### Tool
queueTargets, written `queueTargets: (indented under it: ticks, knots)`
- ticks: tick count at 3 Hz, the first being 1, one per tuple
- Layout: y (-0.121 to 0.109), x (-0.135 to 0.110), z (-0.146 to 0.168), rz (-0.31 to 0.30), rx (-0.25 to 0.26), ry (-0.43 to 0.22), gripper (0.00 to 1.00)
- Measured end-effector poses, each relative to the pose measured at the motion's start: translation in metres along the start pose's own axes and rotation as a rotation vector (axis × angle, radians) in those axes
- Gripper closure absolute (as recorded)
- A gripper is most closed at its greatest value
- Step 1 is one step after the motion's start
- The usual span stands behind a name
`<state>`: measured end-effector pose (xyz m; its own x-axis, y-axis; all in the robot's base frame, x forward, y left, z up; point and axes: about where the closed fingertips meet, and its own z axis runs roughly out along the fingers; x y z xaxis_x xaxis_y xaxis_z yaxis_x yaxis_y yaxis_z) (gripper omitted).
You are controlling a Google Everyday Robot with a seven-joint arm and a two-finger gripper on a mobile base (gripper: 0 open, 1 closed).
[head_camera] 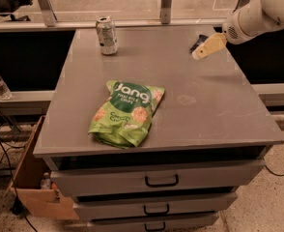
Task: Move rxbar blueberry near green rice chip bag
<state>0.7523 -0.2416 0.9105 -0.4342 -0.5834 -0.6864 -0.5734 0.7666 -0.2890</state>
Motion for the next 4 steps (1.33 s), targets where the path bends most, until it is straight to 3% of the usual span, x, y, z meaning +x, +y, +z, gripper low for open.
queueTargets:
  ticks: [1,2,3,4]
  knots:
    - [0.001,0.0,0.0,-0.004,-0.002,0.002,0.0]
    - [-0.001,-0.007,0.016,0.082,-0.01,-0.048,0.0]
    - [-0.012,-0.02,0.043,0.21,0.002,-0.106,0.0]
    - [-0.023,-0.025,0.068,0.293,0.041,-0.126,0.0]
